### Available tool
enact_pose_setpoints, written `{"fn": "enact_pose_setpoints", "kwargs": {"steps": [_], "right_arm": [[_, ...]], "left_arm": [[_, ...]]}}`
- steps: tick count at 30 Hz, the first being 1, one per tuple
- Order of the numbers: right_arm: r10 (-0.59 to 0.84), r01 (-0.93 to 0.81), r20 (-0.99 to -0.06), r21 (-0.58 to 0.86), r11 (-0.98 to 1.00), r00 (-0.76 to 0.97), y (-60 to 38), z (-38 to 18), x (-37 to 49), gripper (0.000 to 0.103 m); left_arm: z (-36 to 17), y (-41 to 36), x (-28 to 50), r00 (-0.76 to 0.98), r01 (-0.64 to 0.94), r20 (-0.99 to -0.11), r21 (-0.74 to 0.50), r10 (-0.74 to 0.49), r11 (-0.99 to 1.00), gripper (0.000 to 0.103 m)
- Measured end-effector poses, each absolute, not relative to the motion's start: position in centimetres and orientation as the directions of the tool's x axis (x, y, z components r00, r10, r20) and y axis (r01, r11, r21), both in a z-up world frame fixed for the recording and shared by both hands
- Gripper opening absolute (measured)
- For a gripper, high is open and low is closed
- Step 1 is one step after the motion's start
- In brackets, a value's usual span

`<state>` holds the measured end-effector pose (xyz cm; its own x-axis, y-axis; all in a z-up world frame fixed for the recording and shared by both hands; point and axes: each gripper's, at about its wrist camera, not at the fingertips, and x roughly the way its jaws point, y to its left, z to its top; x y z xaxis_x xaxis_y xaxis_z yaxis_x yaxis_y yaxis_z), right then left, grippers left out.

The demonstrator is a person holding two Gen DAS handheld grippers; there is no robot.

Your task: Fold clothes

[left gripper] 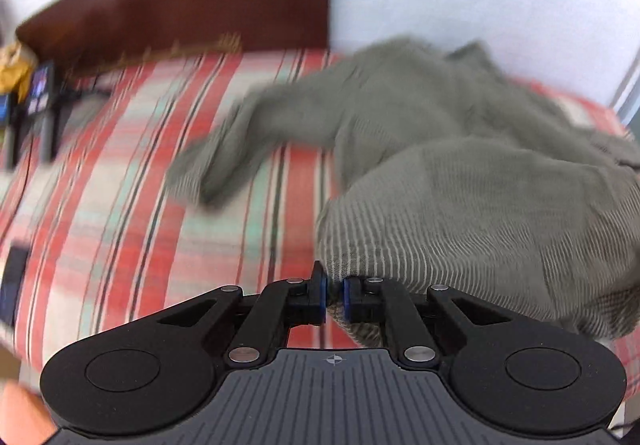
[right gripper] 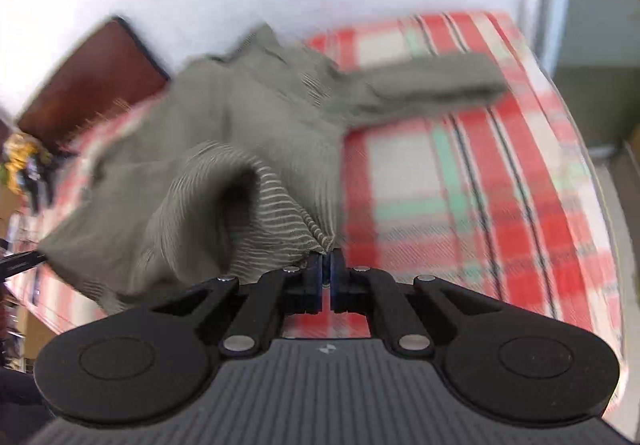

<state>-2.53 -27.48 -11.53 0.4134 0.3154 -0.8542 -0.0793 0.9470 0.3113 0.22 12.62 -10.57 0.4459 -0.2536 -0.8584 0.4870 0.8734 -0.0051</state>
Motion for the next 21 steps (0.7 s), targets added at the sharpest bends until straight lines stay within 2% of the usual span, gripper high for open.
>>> {"fn": "enact_pose_setpoints", "kwargs": {"steps": [2, 6, 9, 12, 14, 16, 17, 18, 19, 21], "right_arm": [[0.284, -0.068, -0.888, 0.278, 0.958, 0.361, -27.5, -13.5, -2.7, 0.004], [0.196, -0.064, -0.942, 0.185, 0.981, 0.274, -27.5, -16.8, -3.3, 0.008], [0.167, -0.058, -0.948, 0.157, 0.986, 0.269, -28.4, -16.8, -4.1, 0.008], [0.197, -0.033, -0.925, 0.196, 0.98, 0.325, -29.5, -15.2, -4.3, 0.012], [0.218, -0.03, -0.903, 0.223, 0.974, 0.37, -29.9, -13.8, -3.8, 0.013], [0.235, -0.048, -0.88, 0.237, 0.97, 0.414, -29.6, -12.4, -3.0, 0.016], [0.246, -0.069, -0.868, 0.241, 0.968, 0.432, -29.2, -11.9, -2.3, 0.019], [0.258, -0.09, -0.855, 0.244, 0.966, 0.45, -28.8, -11.3, -1.7, 0.026], [0.266, -0.111, -0.844, 0.242, 0.964, 0.466, -28.3, -10.8, -0.9, 0.03], [0.276, -0.154, -0.83, 0.23, 0.961, 0.484, -27.1, -10.1, 0.5, 0.031]], "left_arm": [[-12.5, 13.3, -0.4, 0.403, 0.471, -0.891, 0.005, -0.209, 0.882, 0.006], [-16.1, 14.1, -1.8, 0.323, 0.465, -0.94, 0.055, -0.112, 0.883, 0.029], [-16.6, 15.4, -3.2, 0.294, 0.45, -0.952, 0.057, -0.087, 0.891, 0.03], [-15.3, 16.4, -3.8, 0.3, 0.424, -0.947, 0.022, -0.117, 0.905, 0.032], [-13.5, 16.2, -3.4, 0.34, 0.422, -0.927, 0.002, -0.156, 0.907, 0.037], [-11.9, 15.2, -2.7, 0.399, 0.442, -0.899, 0.017, -0.18, 0.897, 0.052], [-11.3, 14.6, -2.2, 0.429, 0.452, -0.884, 0.031, -0.186, 0.892, 0.057], [-10.8, 13.9, -1.5, 0.456, 0.46, -0.869, 0.044, -0.193, 0.887, 0.062], [-10.5, 13.2, -0.8, 0.473, 0.471, -0.858, 0.052, -0.202, 0.881, 0.063], [-10.0, 11.5, 0.8, 0.494, 0.494, -0.842, 0.07, -0.214, 0.867, 0.063]]}}
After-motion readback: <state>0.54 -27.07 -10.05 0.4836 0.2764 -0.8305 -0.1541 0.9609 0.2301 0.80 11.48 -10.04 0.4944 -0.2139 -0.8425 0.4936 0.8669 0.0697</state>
